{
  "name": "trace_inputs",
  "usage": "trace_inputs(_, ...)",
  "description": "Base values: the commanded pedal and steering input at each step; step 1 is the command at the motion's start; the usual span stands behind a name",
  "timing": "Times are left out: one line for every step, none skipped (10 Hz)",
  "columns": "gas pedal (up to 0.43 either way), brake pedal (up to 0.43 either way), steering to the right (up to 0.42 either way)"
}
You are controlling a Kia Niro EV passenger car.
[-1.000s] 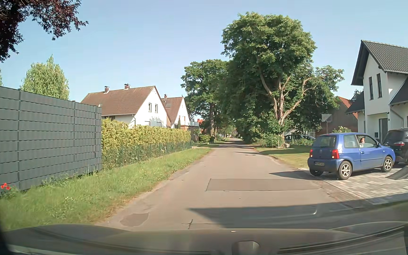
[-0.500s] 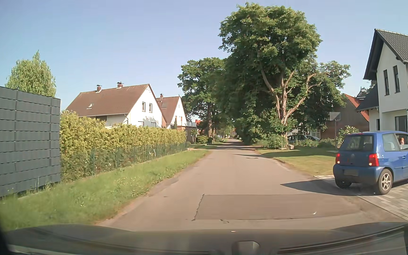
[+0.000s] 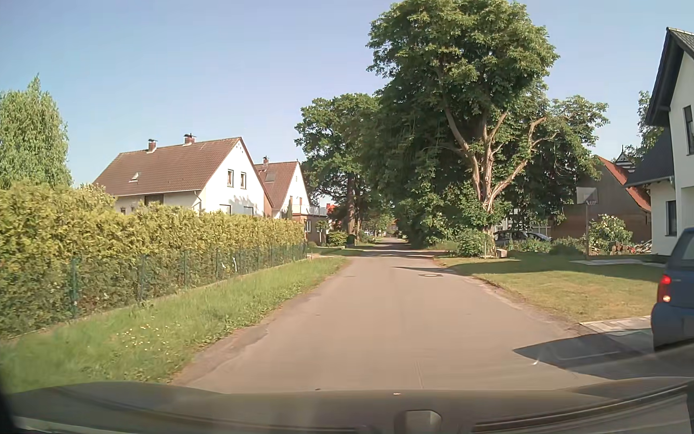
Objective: Follow the waypoints while adhering to traffic rules and regulations
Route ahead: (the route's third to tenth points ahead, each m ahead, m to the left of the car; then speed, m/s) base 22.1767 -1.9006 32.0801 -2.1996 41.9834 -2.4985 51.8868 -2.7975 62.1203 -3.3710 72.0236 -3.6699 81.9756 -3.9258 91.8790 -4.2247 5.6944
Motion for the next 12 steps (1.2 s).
trace_inputs(0.157, 0.006, 0.022)
trace_inputs(0.150, 0.006, 0.024)
trace_inputs(0.150, 0.006, 0.026)
trace_inputs(0.150, 0.006, 0.027)
trace_inputs(0.150, 0.006, 0.027)
trace_inputs(0.138, 0.006, 0.027)
trace_inputs(0.138, 0.006, 0.027)
trace_inputs(0.138, 0.006, 0.027)
trace_inputs(0.138, 0.006, 0.027)
trace_inputs(0.138, 0.006, 0.027)
trace_inputs(0.130, 0.006, 0.027)
trace_inputs(0.130, 0.006, 0.027)
